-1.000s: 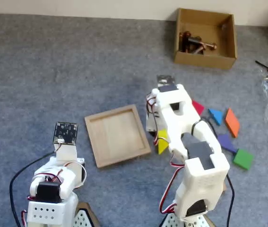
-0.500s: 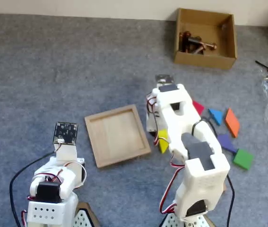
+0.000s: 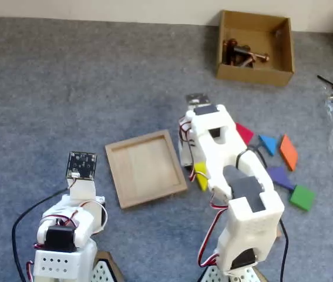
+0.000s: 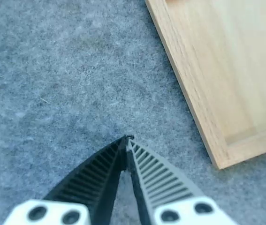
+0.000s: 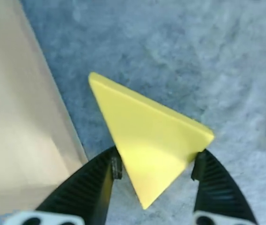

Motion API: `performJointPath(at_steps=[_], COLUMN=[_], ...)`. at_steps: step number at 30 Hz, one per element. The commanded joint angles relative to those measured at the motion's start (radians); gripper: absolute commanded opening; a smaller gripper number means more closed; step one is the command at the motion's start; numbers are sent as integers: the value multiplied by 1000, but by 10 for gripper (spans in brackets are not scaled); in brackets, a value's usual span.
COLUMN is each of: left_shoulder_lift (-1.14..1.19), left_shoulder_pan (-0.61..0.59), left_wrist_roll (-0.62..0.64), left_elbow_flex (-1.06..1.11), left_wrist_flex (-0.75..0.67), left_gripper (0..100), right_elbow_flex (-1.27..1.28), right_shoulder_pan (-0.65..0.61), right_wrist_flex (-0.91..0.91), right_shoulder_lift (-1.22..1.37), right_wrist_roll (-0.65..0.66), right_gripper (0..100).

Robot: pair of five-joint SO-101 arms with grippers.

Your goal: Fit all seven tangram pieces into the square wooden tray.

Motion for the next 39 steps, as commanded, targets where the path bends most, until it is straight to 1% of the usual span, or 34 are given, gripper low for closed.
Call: performJointPath(at_steps=[1,10,12,16,23,31,34,39], left_shoulder_lift=[-7,-7,-7,-7,-7,-7,-7,-7], left_shoulder_pan=[15,15,15,15,15,15,15,15], left_wrist_roll=[8,8,8,8,8,8,8,8], left_elbow_flex=[19,19,19,19,19,19,19,19], left_wrist_flex=[-2,-2,-2,-2,-2,-2,-2,-2], left_gripper=[5,5,5,5,5,5,5,5], right_elbow_flex=[-47,-65,-65,-65,-65,-59,-19,15], right_shoulder_pan=[-13,-13,-13,-12,-5,-5,-5,-5], right_wrist_flex=[18,21,21,18,21,21,10,-39], right_shoulder_lift=[-25,-140,-154,-156,-137,-133,-133,-131], right_wrist_roll=[69,193,224,287,448,586,615,601], right_gripper=[210,213,237,279,279,279,281,282])
